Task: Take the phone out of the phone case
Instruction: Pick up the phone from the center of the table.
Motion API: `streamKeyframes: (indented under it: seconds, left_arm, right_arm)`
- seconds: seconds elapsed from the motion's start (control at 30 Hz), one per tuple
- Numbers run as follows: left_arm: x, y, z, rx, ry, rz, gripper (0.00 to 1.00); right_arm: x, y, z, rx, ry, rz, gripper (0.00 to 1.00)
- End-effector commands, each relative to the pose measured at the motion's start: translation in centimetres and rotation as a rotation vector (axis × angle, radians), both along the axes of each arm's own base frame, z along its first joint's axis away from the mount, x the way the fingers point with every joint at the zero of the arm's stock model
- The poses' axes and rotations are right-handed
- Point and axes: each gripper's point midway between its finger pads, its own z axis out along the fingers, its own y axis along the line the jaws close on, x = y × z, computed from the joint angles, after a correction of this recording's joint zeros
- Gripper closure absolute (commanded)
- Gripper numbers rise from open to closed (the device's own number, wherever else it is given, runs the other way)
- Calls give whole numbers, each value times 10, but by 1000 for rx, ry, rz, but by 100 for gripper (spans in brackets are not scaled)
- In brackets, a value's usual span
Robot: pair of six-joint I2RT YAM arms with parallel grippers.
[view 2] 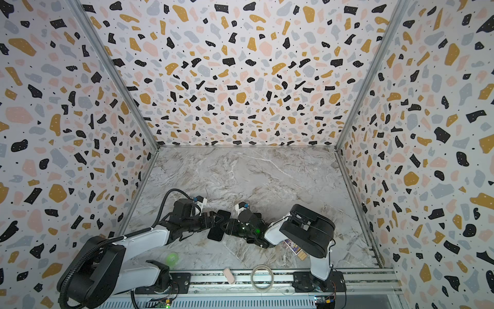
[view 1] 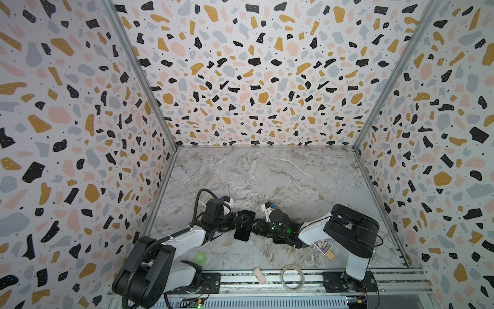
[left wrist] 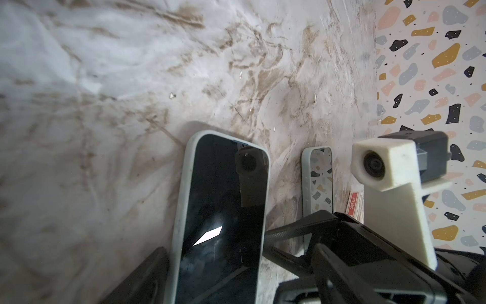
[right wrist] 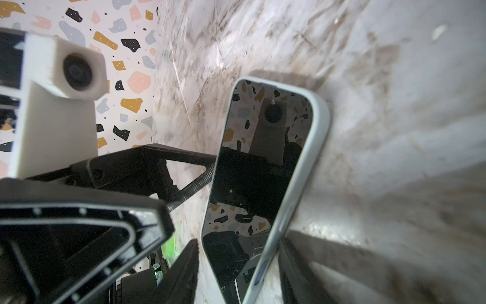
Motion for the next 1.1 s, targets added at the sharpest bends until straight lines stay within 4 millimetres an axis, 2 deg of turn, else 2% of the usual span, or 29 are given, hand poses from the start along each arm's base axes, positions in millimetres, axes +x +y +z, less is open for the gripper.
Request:
streamKeyframes:
  seconds: [0.0,0.13,0.33,0.47,0.6,0.8,1.07]
  left_arm:
    - [-11,-1,-4,11,43,-31,13]
    - [-11,1,-7,36,51,-31,13]
    - [-11,1,1,21,40,-23,13]
    - [-2,-5,11,-39,11,3,13]
    - [5,-22,24,-163,3,-23,14]
    - [1,-24,44,-139,-37,-68,13]
    - [0,-23,29,-118,-12,-72,13]
  right_arm:
    - [-2,-18,-37,-140,47,-1,49]
    - [3,-12,-34,-152,32,13,49]
    - [7,-8,-37,-149,36,18,48]
    - [8,-8,-39,-147,41,17,47]
    - [8,-8,-42,-149,47,21,47]
    - [9,-10,-47,-153,55,21,46]
    - [11,-10,-48,-148,56,26,46]
